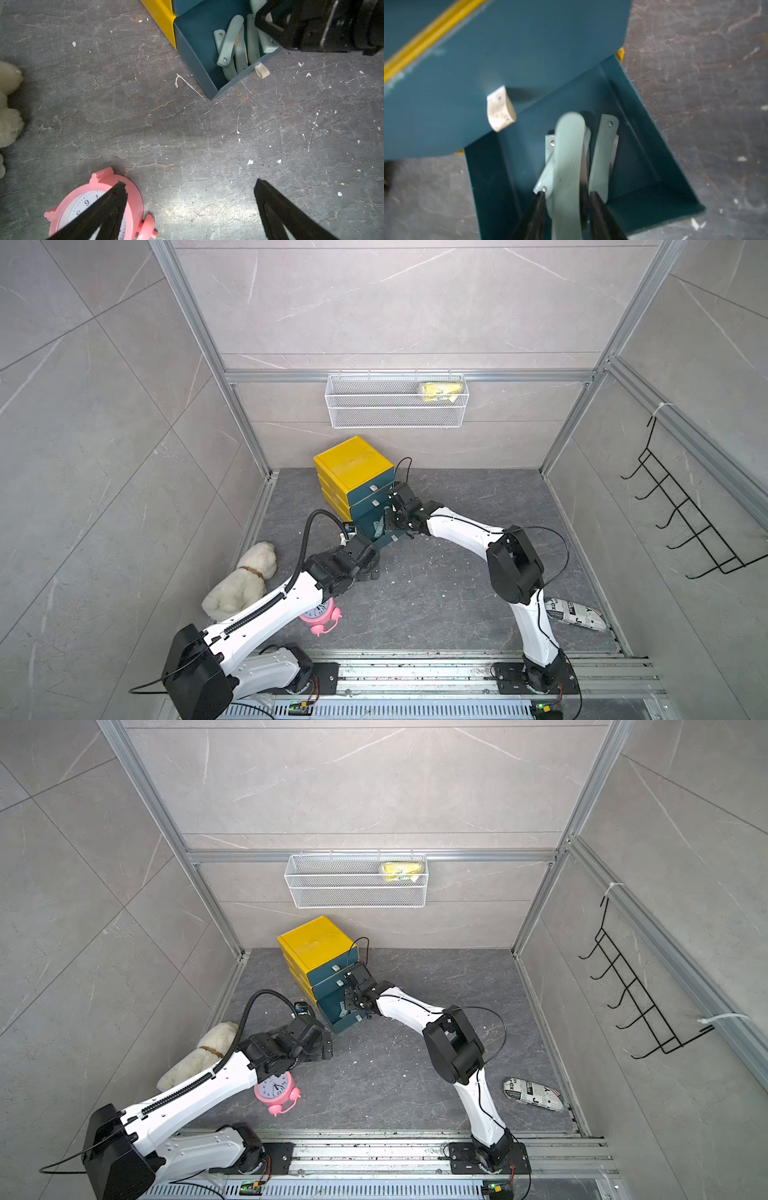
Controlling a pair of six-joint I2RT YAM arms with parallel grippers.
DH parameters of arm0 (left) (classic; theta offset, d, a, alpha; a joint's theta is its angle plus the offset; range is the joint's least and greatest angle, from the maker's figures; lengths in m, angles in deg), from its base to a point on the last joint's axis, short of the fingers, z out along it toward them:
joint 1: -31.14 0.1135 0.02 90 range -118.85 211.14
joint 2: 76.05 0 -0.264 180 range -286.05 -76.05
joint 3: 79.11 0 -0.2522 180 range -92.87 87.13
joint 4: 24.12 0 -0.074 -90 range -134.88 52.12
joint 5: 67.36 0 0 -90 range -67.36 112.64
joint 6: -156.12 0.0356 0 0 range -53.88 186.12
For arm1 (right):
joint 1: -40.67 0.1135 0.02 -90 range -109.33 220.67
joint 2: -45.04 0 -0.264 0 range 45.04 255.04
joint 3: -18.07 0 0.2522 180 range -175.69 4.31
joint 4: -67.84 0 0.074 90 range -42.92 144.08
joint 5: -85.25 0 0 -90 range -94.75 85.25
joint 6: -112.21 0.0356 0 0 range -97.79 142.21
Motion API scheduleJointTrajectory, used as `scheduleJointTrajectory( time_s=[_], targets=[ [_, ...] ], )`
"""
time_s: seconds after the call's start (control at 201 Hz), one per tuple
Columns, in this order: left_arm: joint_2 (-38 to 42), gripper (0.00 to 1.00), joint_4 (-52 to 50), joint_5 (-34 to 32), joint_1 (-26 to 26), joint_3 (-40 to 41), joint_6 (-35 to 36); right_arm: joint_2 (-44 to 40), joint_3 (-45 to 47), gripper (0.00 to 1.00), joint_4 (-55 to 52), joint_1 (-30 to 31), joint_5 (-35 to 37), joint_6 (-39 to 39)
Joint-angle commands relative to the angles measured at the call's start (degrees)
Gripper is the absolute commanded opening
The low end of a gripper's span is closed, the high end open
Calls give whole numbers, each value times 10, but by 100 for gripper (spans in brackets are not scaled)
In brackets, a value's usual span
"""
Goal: Place the fruit knives into the drawer by color
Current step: Place the fruit knife in the drawer, then close the drawer in the storage box.
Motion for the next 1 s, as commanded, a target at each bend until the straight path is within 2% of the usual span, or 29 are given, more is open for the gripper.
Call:
scheduleJointTrajectory(
  time_s=[0.0,0.209,0.309,0.378,0.577,0.627,0.772,0.881,0.991],
  targets=[
    [15,99,-15,-5,9,-37,3,-2,-10,51,-2,-6,0,17],
    [28,99,-6,26,77,-107,31,-91,80,54,61,-16,-4,39],
    [9,99,12,10,97,-173,51,-137,144,55,96,-23,-18,62],
    [-25,99,19,-18,110,-227,70,-167,188,55,114,-26,-23,80],
    [-148,99,45,-19,179,-355,96,-225,299,56,164,-37,-57,134],
    [-184,99,47,-51,186,-383,112,-235,319,57,169,-39,-61,145],
    [-292,99,4,-62,220,-468,125,-257,374,59,201,-51,-91,184],
    [-349,99,-17,-51,235,-516,133,-262,397,61,213,-53,-101,208],
    [-388,99,-57,-77,236,-554,138,-256,420,61,239,-56,-116,241]
  ],
)
